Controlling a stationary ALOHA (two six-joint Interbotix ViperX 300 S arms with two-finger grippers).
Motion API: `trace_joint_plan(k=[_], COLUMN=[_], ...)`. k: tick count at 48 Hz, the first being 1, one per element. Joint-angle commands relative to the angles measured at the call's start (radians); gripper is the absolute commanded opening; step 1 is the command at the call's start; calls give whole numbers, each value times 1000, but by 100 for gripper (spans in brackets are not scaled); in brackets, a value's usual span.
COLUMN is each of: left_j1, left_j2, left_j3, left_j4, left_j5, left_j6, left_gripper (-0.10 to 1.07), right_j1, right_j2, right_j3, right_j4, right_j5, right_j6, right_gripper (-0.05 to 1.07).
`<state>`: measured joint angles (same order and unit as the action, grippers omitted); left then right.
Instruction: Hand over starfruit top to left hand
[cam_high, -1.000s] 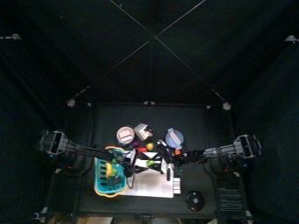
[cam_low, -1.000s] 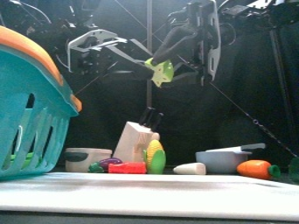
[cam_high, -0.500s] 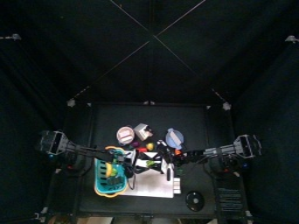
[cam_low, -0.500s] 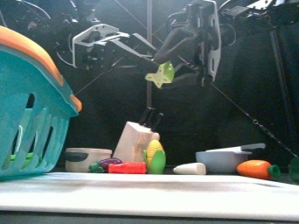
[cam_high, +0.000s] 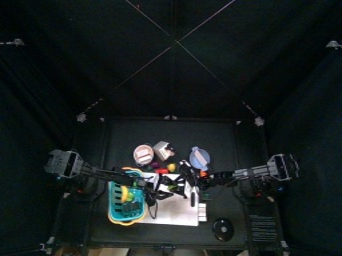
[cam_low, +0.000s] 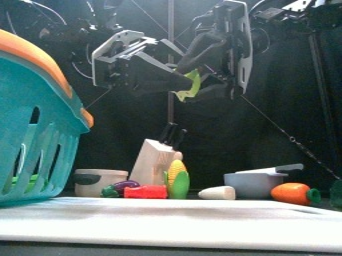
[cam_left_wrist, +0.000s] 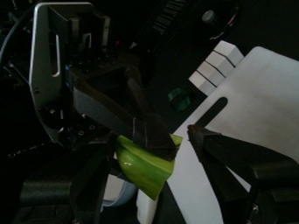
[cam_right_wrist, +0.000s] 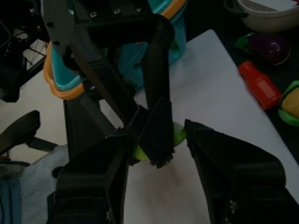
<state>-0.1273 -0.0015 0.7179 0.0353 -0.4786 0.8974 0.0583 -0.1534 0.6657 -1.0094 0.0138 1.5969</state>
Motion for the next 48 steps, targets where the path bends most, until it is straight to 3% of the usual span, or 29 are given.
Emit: trace_joint_plan(k=[1,19,37,48], left_j1=[3,3,2,0], left_j2=[-5,-5,-6,-6], left_j3=[-18,-14,-12,-8], left_j4=[-8,-101,-107,-109], left_j5=[-8,-8,-8,-20], left_j6=[34,147,160,160], left_gripper=[98,95,71,70], right_j1=[-2,0,2,0], right_j2=[-26,-26,-26,-26], right_j3=[-11,-9,-5,8], right_j4=[2,2,-3,0], right_j5=[-6,-6,-6,5], right_j6=[0,2,-5,-5], right_gripper=[74,74,75,79])
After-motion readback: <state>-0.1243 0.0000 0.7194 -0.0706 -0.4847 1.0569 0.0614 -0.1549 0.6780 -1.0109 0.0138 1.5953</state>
